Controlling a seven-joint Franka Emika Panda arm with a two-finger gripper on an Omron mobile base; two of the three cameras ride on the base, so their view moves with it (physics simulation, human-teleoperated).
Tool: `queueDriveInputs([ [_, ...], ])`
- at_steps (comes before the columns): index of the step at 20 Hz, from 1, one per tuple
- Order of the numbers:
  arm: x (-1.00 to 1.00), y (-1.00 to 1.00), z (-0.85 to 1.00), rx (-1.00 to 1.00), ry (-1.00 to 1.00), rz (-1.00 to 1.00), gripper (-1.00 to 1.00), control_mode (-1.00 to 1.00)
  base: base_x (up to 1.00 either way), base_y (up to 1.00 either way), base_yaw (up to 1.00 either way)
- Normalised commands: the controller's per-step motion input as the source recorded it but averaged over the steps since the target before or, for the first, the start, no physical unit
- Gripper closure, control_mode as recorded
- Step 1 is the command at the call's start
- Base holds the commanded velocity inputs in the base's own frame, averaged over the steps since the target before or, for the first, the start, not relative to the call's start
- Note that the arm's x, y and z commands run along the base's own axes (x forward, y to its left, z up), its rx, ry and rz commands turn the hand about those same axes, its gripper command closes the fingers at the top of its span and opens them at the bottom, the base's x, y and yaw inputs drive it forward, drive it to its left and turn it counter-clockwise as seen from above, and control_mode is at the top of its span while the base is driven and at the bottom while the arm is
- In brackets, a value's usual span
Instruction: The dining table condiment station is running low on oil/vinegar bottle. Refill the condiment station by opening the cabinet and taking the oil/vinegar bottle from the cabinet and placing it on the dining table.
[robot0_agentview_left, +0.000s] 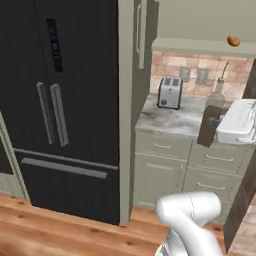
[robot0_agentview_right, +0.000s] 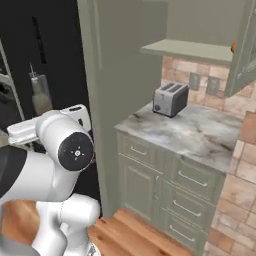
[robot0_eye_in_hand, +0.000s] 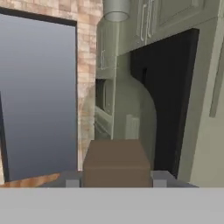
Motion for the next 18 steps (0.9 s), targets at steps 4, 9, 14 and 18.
queueDriveInputs([
  [4,0.00,0.00,0.00,0.00,0.00,0.00,1.00,1.00,-0.04,0.09,0.72],
  [9,0.00,0.00,0.00,0.00,0.00,0.00,1.00,1.00,0.00,0.17,0.74],
  [14,0.00,0.00,0.00,0.00,0.00,0.00,1.00,1.00,0.00,0.05,0.79],
  [18,0.00,0.00,0.00,0.00,0.00,0.00,1.00,1.00,0.02,0.00,0.83],
])
